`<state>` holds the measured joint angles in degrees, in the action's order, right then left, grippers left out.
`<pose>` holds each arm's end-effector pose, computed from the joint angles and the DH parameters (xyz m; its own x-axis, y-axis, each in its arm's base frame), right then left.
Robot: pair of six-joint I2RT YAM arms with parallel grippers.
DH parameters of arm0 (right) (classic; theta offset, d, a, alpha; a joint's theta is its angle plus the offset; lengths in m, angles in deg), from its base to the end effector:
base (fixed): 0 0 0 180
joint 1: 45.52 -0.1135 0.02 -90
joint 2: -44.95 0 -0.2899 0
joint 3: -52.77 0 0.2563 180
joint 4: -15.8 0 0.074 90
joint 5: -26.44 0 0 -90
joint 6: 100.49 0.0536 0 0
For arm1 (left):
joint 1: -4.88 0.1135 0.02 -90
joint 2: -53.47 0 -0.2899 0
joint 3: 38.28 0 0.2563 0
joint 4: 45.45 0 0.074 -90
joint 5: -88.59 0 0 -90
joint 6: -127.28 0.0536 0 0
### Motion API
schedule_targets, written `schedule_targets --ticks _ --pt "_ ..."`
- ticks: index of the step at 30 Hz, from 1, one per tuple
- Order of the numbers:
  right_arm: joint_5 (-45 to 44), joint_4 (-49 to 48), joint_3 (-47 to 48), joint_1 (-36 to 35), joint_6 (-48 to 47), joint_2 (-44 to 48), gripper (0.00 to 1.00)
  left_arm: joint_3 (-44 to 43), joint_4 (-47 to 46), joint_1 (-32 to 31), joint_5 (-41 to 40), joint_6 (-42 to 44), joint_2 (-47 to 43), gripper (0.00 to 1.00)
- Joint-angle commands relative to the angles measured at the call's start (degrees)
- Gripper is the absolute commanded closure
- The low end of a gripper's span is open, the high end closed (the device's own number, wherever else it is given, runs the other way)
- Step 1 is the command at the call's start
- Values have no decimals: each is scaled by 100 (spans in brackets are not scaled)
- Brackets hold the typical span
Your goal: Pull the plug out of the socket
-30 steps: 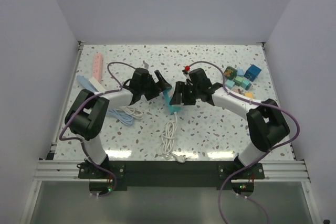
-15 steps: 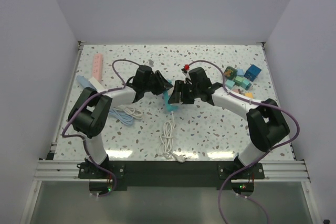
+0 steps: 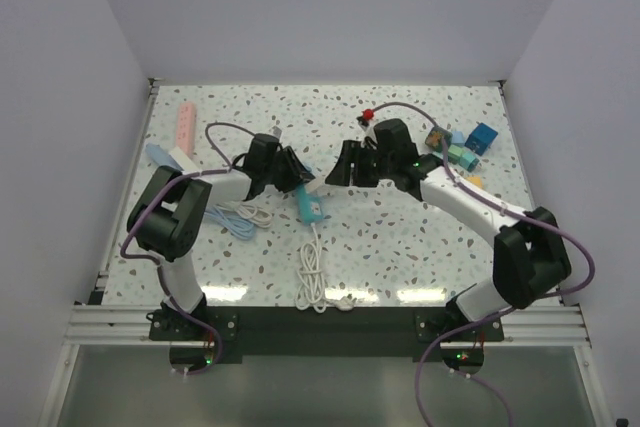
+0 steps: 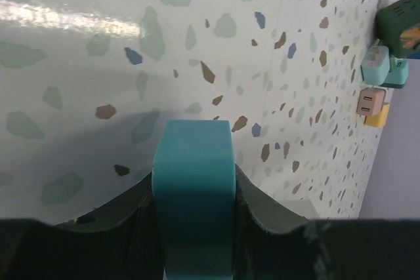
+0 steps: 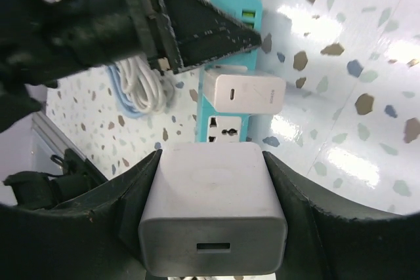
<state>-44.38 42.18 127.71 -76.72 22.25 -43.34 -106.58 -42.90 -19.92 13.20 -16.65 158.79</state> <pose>0.2959 0.1998 0.2644 -0.8414 0.0876 -0.5333 -0.2976 0.7485 0.5926 0.3559 -0.1793 0.1586 -0.8112 -0.4868 -0.3240 -0.1245 0.6852 -0.7177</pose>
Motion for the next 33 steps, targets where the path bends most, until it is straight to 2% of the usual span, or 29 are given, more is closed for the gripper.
schedule_targets --ticks 1,4,6,8,11,13,19,20,21,23,24,25,27,28,33 --pt "-186 7 82 245 -214 733 100 53 -176 115 164 208 -125 100" --pt "-791 323 55 937 -224 726 100 -34 -229 115 296 260 -231 100" --pt "-1447 788 361 1299 -206 332 100 -43 -299 107 454 252 -344 100" --pt "-1741 1122 626 1817 -145 -246 100 -61 -396 107 595 269 -424 100" --pt "-1295 1045 1064 2486 224 -950 100 -70 -344 107 754 400 -643 100" --pt "-1364 975 1163 2732 478 -1172 100 -87 -168 107 771 488 -749 100" --pt "-1794 1080 1523 3084 936 -1743 100 -35 262 107 797 823 -1136 100" --pt "-1734 1176 1628 3102 972 -1840 97 -26 289 107 815 884 -1162 100" --pt "-1681 1229 1681 3111 1016 -1937 81 -17 316 107 867 911 -1154 100" --pt "-1611 1282 1734 3340 1112 -2113 70 62 334 98 877 954 -1136 100" --pt "-1610 1274 1726 3375 1139 -2131 56 88 316 107 946 955 -1128 100" --pt "-1628 1291 1717 3418 1148 -2113 48 132 281 98 973 946 -1127 100" --pt "-1759 1352 1726 3471 1148 -2061 38 141 281 98 1052 937 -1084 100" --pt "-1768 1422 1734 3533 1165 -1991 29 150 281 98 1070 946 -1066 100" --pt "-1602 1581 1778 3718 1060 -1648 14 115 299 98 1096 1007 -1040 100"
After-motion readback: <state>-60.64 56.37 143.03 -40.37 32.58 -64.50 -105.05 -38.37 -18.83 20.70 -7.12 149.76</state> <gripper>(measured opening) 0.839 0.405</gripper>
